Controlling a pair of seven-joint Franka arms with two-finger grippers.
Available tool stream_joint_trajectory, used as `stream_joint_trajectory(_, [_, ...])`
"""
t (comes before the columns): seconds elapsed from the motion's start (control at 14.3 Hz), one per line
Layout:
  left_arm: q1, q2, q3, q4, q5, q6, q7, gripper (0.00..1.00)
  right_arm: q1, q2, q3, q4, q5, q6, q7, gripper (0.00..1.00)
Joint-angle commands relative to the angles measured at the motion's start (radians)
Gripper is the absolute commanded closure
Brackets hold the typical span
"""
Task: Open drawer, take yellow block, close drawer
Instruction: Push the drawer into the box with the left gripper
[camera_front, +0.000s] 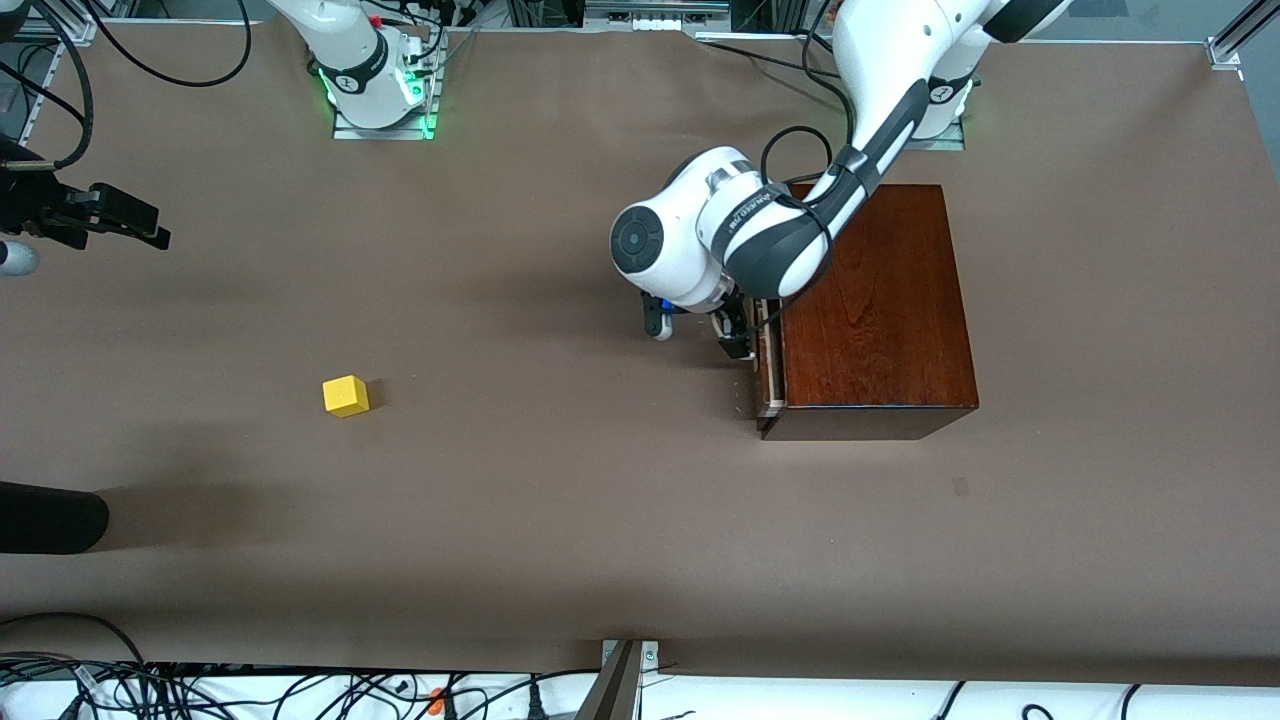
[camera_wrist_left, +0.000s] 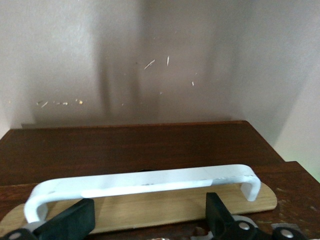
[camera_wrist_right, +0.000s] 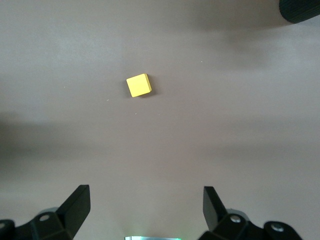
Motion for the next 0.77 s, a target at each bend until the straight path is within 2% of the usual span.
stream_joint_trajectory(0.0, [0.042, -0.043, 0.019, -0.059, 0.058, -0.001, 0.02, 0.0, -0.017, -0.008, 0.019, 0.009, -0.01, -0.016, 0.01, 0.0])
stream_joint_trajectory(0.42, [0.034, -0.046, 0.017, -0.05, 0.057, 0.002, 0.004, 0.0, -0.017, -0.008, 0.019, 0.009, -0.01, -0.018, 0.01, 0.0])
stream_joint_trajectory(0.7, [-0.009, -0.046, -0.004, 0.012, 0.04, 0.002, -0.121, 0.0, -0.017, -0.008, 0.019, 0.009, -0.01, -0.018, 0.01, 0.0])
